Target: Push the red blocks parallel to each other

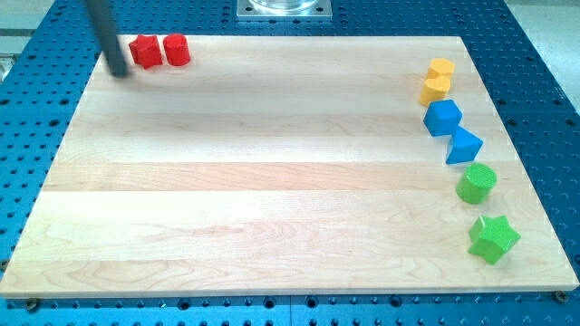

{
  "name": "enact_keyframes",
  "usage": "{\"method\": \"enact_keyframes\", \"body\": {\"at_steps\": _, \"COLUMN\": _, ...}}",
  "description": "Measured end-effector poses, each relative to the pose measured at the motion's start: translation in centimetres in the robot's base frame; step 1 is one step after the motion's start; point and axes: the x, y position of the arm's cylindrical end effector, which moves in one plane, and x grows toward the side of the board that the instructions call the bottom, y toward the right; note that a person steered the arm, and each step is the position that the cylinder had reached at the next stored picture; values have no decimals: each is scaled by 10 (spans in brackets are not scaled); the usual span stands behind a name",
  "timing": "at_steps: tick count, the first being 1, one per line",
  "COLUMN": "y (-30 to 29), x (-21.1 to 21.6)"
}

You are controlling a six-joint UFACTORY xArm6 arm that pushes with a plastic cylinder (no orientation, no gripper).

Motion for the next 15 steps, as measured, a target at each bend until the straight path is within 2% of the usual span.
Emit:
{"method": "enact_keyframes", "body": {"at_steps": 1, "y": 18, "x": -11}}
{"method": "enact_keyframes", "body": {"at_steps": 2, "y": 70, "x": -30}}
{"method": "enact_keyframes", "body": {"at_steps": 4, "y": 182, "x": -30}}
{"method": "enact_keyframes", "body": {"at_steps": 8, "y": 187, "x": -35}}
{"method": "enact_keyframes", "body": {"at_steps": 9, "y": 208, "x": -34}}
{"method": "enact_keyframes", "body": {"at_steps": 10, "y": 259, "x": -29}}
{"method": "enact_keyframes", "body": {"at_steps": 11, "y": 264, "x": -28}}
{"method": "enact_keyframes", "body": {"at_steps": 12, "y": 296, "x": -25}}
{"method": "enact_keyframes", "body": {"at_steps": 13, "y": 351, "x": -22}}
{"method": "enact_keyframes", "body": {"at_steps": 14, "y": 313, "x": -19}}
{"method": "enact_keyframes", "body": {"at_steps": 15, "y": 329, "x": -1}}
